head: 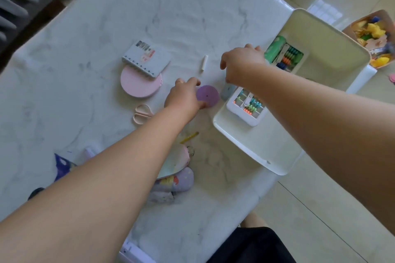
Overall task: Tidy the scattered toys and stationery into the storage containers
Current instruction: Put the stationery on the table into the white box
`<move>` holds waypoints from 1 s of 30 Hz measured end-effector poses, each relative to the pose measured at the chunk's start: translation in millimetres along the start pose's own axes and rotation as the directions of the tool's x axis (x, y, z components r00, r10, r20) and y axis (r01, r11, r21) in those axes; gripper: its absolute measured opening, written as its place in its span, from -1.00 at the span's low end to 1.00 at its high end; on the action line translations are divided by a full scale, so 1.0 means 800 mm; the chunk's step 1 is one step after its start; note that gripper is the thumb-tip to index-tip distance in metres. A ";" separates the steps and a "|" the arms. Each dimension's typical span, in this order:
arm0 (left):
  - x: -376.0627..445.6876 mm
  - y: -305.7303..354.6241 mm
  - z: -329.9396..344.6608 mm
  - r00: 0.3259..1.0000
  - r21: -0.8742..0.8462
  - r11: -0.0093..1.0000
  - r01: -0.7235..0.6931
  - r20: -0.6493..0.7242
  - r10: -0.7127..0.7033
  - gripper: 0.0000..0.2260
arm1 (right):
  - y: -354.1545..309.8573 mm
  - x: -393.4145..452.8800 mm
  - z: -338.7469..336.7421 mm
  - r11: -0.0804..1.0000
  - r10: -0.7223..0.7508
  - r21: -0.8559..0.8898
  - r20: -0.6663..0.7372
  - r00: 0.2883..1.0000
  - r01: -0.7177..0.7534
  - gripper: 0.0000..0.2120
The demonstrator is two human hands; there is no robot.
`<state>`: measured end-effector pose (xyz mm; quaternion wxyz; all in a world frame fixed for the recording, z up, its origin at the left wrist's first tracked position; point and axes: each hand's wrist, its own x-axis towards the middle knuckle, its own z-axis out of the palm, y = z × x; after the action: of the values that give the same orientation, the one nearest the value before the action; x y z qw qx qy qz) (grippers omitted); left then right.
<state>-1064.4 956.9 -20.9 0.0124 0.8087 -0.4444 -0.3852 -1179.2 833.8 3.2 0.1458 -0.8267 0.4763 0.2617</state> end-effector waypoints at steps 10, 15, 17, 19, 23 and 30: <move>0.013 -0.002 0.016 0.992 0.034 0.995 -0.097 -0.081 0.100 -0.66 | -0.017 0.033 -0.008 0.956 -0.073 -0.250 0.304 0.950 0.154 -0.41; 0.016 -0.002 0.011 0.990 -0.040 0.994 -0.098 -0.104 0.093 -0.67 | -0.020 0.032 -0.016 0.956 -0.147 -0.189 0.362 0.921 0.226 -0.57; 0.013 -0.001 0.014 0.992 -0.034 0.993 -0.111 -0.067 0.108 -0.53 | -0.019 0.030 -0.020 0.966 -0.190 -0.109 0.309 0.932 0.233 -0.67; 0.008 0.001 0.017 0.991 0.060 0.989 -0.133 -0.027 0.135 -0.44 | -0.013 0.026 -0.025 0.981 -0.194 0.033 0.193 0.962 0.192 -0.73; 0.003 0.006 0.024 0.965 0.252 0.934 -0.254 -0.001 0.263 -0.56 | 0.016 0.015 -0.039 0.948 -0.081 0.306 -0.039 0.996 0.089 -0.79; -0.013 0.036 -0.015 0.976 0.040 0.994 -0.098 -0.190 0.104 -0.52 | 0.108 -0.032 -0.065 0.767 0.176 0.641 -0.227 0.958 0.011 -0.71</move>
<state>-1080.5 943.5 4.5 0.0625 0.8186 -0.4874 -0.2976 -1249.0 782.7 61.3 0.3377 -0.7345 0.5880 -0.0256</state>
